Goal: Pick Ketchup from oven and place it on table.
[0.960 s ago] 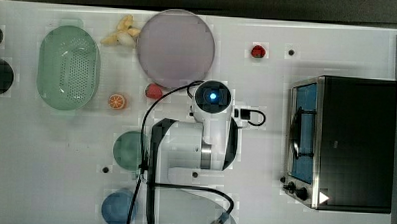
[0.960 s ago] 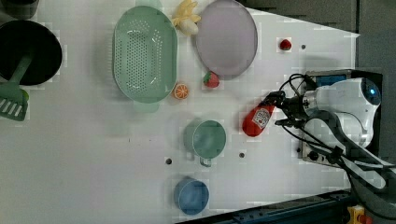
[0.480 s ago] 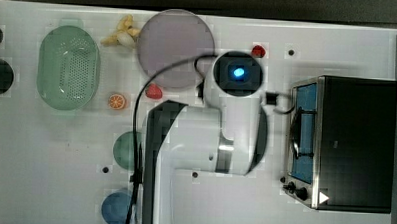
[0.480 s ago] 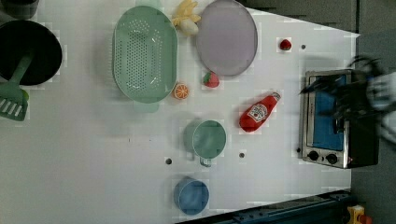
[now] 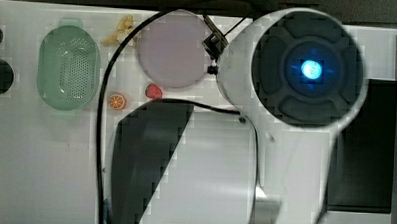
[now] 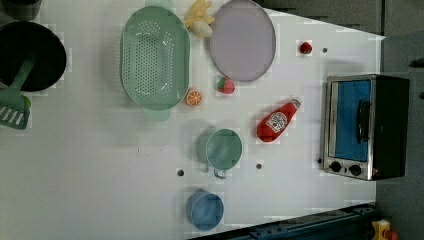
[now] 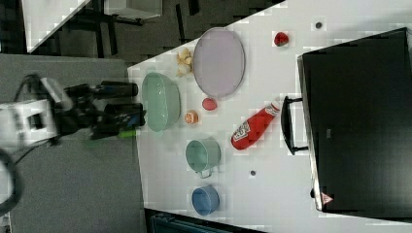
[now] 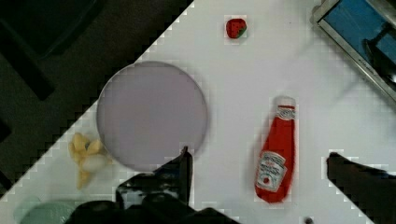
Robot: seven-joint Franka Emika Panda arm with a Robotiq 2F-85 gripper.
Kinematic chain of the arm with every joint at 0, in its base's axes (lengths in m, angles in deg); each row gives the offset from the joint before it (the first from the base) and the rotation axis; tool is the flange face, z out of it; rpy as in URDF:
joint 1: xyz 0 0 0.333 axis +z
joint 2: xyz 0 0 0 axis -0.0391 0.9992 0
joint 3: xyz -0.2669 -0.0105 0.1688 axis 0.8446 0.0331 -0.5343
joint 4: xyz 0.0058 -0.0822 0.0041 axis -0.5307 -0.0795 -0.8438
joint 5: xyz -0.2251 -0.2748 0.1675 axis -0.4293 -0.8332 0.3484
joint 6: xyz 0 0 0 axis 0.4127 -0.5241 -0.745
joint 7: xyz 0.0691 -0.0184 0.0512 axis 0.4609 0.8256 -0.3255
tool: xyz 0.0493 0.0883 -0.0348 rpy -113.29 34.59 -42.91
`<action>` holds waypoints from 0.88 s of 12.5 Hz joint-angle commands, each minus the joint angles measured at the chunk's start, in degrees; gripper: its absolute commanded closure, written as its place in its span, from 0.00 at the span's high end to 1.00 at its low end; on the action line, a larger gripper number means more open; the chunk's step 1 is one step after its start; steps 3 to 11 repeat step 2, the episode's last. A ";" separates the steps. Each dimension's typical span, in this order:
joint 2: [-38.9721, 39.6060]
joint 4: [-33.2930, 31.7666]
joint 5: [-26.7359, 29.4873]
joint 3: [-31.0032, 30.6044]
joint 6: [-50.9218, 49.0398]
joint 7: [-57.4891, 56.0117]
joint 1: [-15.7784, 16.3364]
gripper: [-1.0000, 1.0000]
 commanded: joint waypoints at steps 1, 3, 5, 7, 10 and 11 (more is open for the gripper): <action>2.22 4.28 -0.51 0.50 -13.45 1.65 0.87 1.00; 2.21 5.35 -0.51 0.49 -16.93 1.65 0.89 1.00; 2.21 5.35 -0.51 0.49 -16.93 1.65 0.89 1.00; 2.21 5.35 -0.51 0.49 -16.93 1.65 0.89 1.00; 2.21 5.35 -0.51 0.49 -16.93 1.65 0.89 1.00; 2.21 5.35 -0.51 0.49 -16.93 1.65 0.89 1.00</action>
